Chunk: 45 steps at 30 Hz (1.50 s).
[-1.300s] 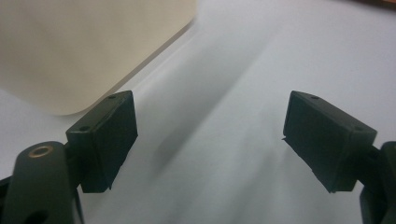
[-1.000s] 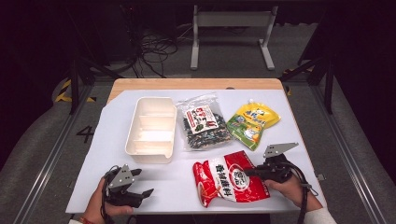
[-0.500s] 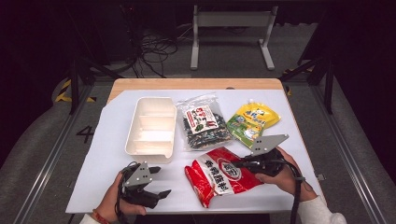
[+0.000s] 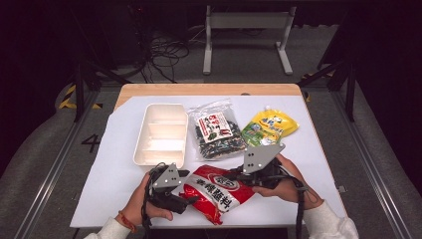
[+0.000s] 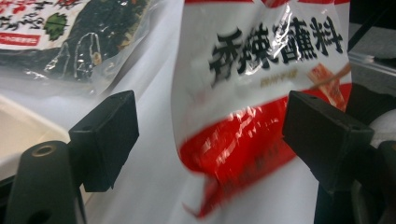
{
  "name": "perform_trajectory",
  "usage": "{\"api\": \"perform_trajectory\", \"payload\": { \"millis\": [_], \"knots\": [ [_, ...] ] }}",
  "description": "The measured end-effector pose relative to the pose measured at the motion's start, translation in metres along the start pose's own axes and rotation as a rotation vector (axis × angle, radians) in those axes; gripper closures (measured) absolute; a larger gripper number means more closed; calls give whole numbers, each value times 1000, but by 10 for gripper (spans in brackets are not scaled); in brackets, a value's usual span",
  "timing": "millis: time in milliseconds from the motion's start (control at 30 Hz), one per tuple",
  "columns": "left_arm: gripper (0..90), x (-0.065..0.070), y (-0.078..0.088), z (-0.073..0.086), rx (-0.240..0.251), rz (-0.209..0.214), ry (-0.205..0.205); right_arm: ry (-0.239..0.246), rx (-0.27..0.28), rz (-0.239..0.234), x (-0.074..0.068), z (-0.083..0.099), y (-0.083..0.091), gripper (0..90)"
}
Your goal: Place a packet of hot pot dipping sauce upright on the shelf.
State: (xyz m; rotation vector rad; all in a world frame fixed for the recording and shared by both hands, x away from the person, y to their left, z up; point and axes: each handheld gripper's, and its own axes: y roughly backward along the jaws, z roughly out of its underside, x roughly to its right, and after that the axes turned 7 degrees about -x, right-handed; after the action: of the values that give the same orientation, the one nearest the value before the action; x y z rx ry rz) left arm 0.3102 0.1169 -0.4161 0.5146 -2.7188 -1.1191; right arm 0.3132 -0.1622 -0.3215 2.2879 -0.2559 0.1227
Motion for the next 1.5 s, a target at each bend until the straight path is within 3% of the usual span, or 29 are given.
{"api": "perform_trajectory", "payload": {
  "millis": [233, 300, 533, 667, 800, 833, 933, 967, 1000, 1033, 1100, 1200, 1300, 1400, 1500],
  "knots": [
    [316, -2, -11, -2, -18, 19, -14, 61, -14, 7, -5, -17, -8, 900],
    [473, -2, -11, -1, -20, 27, -25, 67, -20, 27, -6, -19, -10, 900],
    [873, -7, -12, 7, 6, 43, -11, 44, -14, 58, -5, -17, -16, 900],
    [899, -7, -10, 7, 12, 52, -13, 22, 0, 65, -3, -14, -15, 897],
    [899, -8, -8, 10, 28, 70, 7, -2, 32, 98, -5, -12, -10, 808],
    [900, -9, -6, 11, 39, 75, 12, -48, 69, 158, -6, -8, 0, 625],
    [900, -7, -1, 14, 52, 83, 19, -101, 134, 199, -7, 5, 18, 452],
    [900, -7, -1, 14, 52, 83, 19, -101, 134, 199, -7, 5, 18, 452],
    [900, -6, 2, 16, 62, 86, 21, -134, 157, 220, -7, 10, 26, 396],
    [900, -6, 4, 17, 67, 91, 25, -180, 202, 250, -9, 23, 42, 368],
    [900, -5, 9, 17, 82, 89, 25, -223, 269, 289, -13, 41, 60, 311],
    [900, -4, 13, 18, 94, 84, 18, -295, 330, 293, -16, 69, 78, 252],
    [900, -4, 15, 17, 108, 88, 11, -352, 290, 309, -17, 94, 78, 234],
    [900, -2, 16, 18, 131, 94, 11, -424, 220, 325, -15, 119, 66, 228],
    [900, -1, 17, 19, 142, 95, 20, -497, 175, 305, -13, 141, 50, 227]
  ]
}}
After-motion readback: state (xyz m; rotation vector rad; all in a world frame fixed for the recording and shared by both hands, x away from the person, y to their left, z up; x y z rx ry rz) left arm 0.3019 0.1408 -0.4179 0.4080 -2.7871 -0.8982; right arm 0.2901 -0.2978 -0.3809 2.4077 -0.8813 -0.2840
